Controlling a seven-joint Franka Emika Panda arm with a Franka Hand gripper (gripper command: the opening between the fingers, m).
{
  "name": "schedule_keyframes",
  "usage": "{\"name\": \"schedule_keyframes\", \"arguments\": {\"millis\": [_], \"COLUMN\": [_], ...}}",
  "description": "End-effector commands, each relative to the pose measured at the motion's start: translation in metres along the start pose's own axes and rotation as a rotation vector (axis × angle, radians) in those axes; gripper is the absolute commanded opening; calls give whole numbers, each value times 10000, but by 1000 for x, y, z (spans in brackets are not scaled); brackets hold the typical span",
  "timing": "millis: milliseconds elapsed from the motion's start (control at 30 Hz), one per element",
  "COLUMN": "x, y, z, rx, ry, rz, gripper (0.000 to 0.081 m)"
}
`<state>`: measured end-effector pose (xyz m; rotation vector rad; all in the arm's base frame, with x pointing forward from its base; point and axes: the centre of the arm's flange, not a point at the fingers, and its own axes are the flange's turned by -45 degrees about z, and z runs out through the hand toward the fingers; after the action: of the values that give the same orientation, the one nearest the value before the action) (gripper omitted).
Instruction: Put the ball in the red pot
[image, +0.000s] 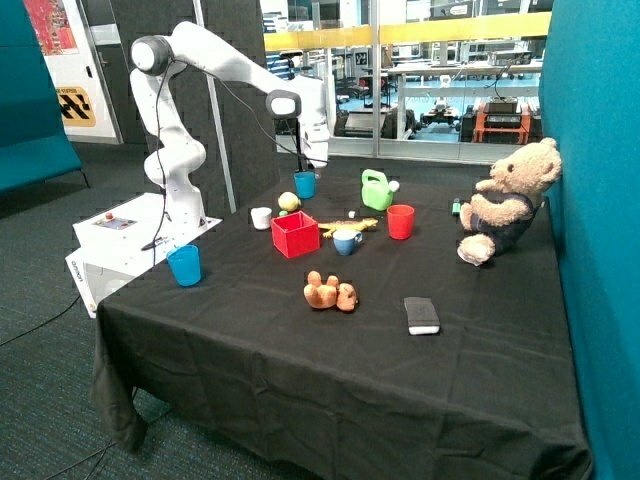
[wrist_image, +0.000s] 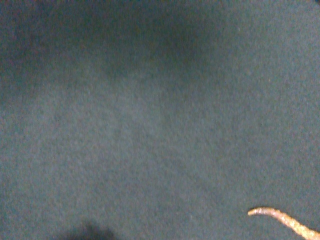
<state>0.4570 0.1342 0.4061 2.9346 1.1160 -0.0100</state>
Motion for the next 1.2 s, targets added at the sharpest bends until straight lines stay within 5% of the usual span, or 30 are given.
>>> {"name": "schedule_keyframes", "arguments": {"millis": [0,167,267,367,733,1167], "x": [-28,-37,-41,-44,-52,-30], "y": [-3,-8,-14,-19,-42,-34], "z": [6,6,7,9,21,35], "rx": [-6,-7,-7,-8,-9,-10], "ry": [66,66,66,66,66,66], "rz": [-330,-507,-656,-794,-1373,-1414], "gripper": [798,795,728,796,808,804]}}
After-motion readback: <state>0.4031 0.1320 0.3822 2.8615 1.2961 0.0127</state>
